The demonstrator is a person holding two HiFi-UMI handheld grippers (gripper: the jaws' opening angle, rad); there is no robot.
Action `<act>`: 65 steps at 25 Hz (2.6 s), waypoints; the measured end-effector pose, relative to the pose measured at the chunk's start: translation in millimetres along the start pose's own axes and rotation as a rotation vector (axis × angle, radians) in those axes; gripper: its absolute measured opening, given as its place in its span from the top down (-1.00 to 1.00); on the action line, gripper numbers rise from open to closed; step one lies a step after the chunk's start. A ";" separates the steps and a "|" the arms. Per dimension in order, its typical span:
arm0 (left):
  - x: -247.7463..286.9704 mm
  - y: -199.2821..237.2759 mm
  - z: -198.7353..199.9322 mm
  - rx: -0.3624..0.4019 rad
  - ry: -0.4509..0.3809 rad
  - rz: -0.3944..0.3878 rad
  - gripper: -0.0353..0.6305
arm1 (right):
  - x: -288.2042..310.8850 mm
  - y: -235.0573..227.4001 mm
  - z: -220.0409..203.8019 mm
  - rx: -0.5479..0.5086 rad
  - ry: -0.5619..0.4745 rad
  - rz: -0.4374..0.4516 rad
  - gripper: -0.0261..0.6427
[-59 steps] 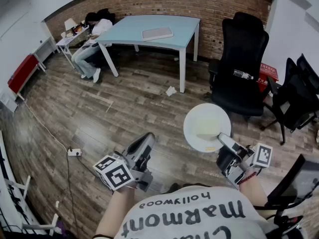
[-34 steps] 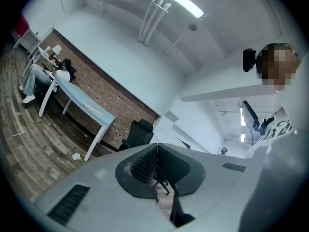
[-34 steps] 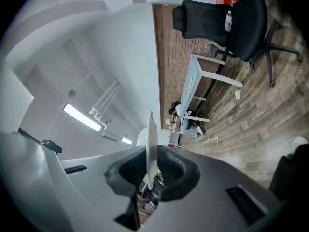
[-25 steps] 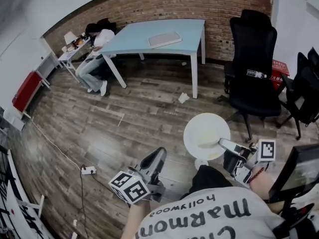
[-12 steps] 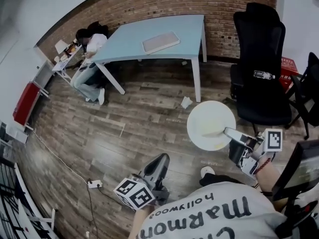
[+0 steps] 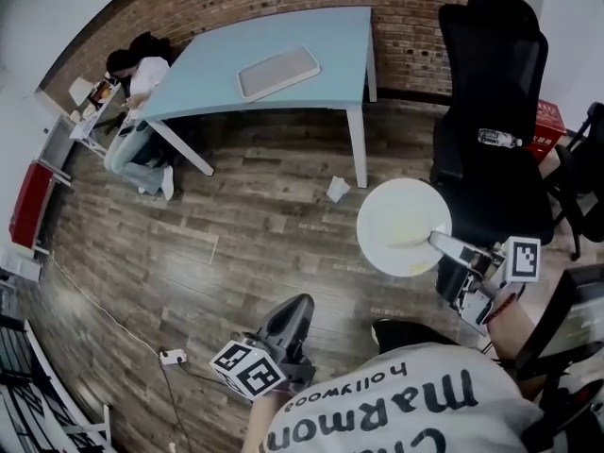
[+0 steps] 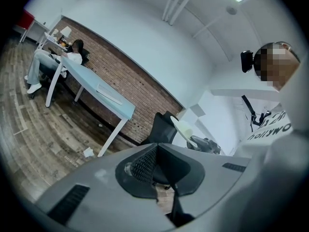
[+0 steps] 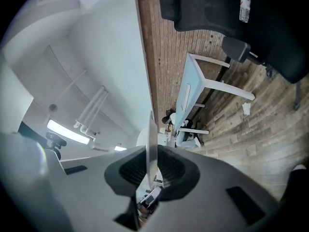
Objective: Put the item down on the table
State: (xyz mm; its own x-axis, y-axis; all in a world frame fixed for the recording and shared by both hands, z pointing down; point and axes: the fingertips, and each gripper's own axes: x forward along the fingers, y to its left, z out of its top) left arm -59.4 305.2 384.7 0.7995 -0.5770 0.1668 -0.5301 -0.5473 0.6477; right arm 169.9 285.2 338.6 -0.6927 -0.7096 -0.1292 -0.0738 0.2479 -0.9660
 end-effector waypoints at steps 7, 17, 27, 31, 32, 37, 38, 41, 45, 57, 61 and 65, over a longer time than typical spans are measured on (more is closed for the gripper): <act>-13.1 -0.7 5.2 0.006 0.000 0.053 0.87 | 5.6 -0.1 9.2 0.009 -0.002 0.033 0.81; 34.4 17.2 6.9 -0.035 -0.055 0.138 0.87 | 14.2 -49.1 40.0 0.070 0.050 0.046 0.81; 38.5 10.4 8.7 -0.125 -0.070 0.148 0.87 | 3.9 -53.1 33.8 0.091 0.067 0.003 0.81; 55.1 12.3 10.7 -0.110 -0.054 0.111 0.87 | -0.6 -50.1 42.7 0.060 0.031 0.013 0.81; 59.4 12.8 11.6 -0.091 -0.040 0.102 0.87 | -1.0 -49.6 44.6 0.055 0.014 0.018 0.81; 78.0 18.0 18.1 -0.070 0.011 0.076 0.87 | -3.6 -51.8 55.6 0.055 -0.042 0.000 0.81; 81.8 17.2 20.4 -0.078 0.011 0.066 0.87 | -5.0 -52.1 58.3 0.053 -0.044 -0.007 0.81; 92.6 16.9 23.9 -0.065 0.034 0.038 0.87 | -8.0 -56.1 66.6 0.041 -0.062 -0.015 0.81; 102.0 34.4 23.4 -0.060 0.065 0.057 0.87 | -3.3 -69.9 75.5 0.055 -0.098 -0.023 0.81; 142.7 83.7 73.1 -0.085 0.081 0.011 0.87 | 48.7 -96.3 106.6 0.062 -0.125 -0.108 0.81; 155.3 111.9 91.7 -0.118 0.073 0.032 0.87 | 87.0 -112.5 121.7 0.087 -0.097 -0.134 0.81; 159.7 140.2 111.3 -0.155 0.072 0.053 0.87 | 125.0 -128.2 132.0 0.123 -0.080 -0.152 0.81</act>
State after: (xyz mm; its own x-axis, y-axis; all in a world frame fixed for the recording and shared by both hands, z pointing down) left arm -37.5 68.8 419.4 0.7926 -0.5547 0.2531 -0.5269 -0.4142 0.7422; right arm 187.5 77.6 416.6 -0.6206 -0.7841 0.0078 -0.0817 0.0548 -0.9952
